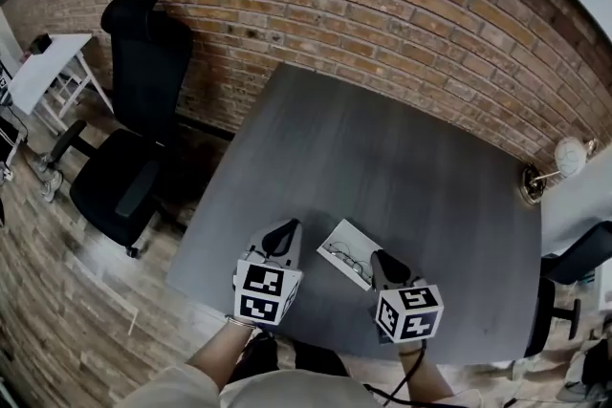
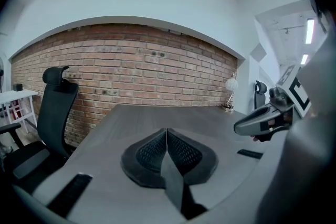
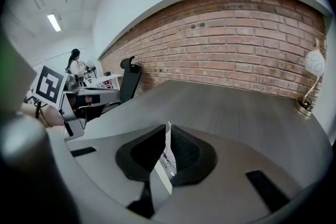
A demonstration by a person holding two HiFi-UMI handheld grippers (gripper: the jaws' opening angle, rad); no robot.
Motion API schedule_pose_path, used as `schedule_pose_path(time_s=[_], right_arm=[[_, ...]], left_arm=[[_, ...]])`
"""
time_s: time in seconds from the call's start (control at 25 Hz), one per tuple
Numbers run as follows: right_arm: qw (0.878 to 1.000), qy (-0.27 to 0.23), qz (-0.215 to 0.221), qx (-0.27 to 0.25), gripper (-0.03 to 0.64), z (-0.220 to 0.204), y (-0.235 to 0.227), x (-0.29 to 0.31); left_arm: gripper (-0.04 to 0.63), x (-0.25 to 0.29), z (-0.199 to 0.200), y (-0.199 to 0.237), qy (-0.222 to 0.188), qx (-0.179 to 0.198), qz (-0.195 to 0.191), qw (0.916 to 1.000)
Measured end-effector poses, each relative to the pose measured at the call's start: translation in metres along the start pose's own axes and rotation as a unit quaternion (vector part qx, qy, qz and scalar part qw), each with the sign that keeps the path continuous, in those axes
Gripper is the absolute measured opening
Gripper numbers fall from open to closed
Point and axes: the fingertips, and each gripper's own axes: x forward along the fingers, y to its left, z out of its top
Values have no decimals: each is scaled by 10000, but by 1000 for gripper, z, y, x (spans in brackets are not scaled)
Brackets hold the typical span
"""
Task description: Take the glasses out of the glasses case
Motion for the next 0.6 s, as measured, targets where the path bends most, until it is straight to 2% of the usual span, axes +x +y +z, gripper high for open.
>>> schedule_pose_path(time_s=[0.24, 0.32, 0.6], right_arm=[[9964, 462, 452, -557, 43, -14, 9, 17], [9945, 600, 543, -668, 122, -20, 11, 22], [9858, 1060, 904, -933, 127, -42, 18, 39]], left_arm=[[21, -1, -12, 8, 141, 5, 39, 9999], [21, -1, -15, 10, 173, -6, 59, 9998], [21, 3, -20, 14, 227, 50, 58, 9997]])
